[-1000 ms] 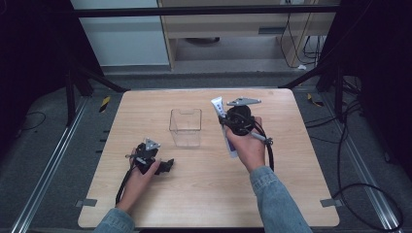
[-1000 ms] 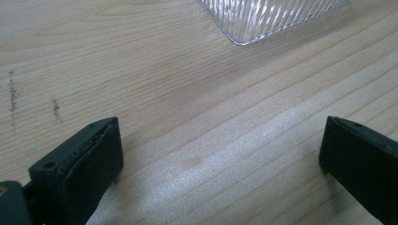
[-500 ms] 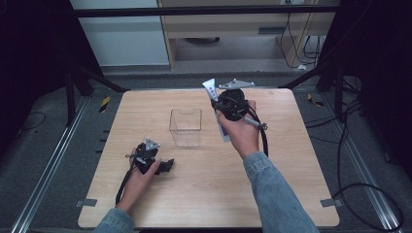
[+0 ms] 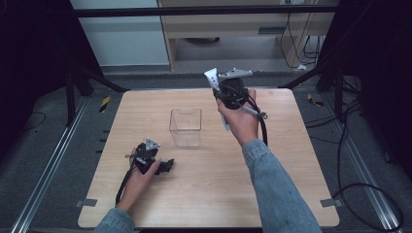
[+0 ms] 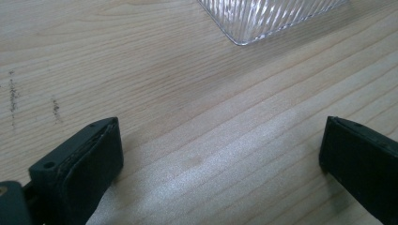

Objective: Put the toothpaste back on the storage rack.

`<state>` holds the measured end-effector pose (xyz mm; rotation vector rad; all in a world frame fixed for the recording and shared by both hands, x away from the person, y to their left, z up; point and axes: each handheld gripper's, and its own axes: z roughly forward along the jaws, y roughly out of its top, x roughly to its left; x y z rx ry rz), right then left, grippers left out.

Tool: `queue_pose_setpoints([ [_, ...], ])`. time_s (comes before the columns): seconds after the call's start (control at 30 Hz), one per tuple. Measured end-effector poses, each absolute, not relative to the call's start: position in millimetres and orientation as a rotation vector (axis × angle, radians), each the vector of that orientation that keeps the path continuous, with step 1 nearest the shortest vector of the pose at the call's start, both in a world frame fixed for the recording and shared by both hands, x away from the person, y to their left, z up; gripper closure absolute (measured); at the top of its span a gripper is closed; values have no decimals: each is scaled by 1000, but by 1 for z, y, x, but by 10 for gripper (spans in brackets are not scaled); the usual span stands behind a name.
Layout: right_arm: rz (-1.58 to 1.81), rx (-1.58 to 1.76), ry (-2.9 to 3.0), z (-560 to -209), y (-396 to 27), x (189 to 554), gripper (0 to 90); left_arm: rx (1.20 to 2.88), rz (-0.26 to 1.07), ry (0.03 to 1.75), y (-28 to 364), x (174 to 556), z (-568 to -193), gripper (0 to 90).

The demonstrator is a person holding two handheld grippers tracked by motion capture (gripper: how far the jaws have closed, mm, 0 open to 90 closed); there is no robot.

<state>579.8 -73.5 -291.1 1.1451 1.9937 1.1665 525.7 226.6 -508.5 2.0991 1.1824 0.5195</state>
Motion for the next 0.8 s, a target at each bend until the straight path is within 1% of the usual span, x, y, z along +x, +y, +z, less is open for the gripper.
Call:
queue_pose_setpoints([
  [0.3, 1211, 1089, 1959, -272, -52, 591, 784, 2099, 519, 1183, 227, 526, -508, 0],
  [0.8, 1279, 1076, 1928, -266, -28, 612, 783, 2099, 519, 1183, 227, 526, -508, 0],
])
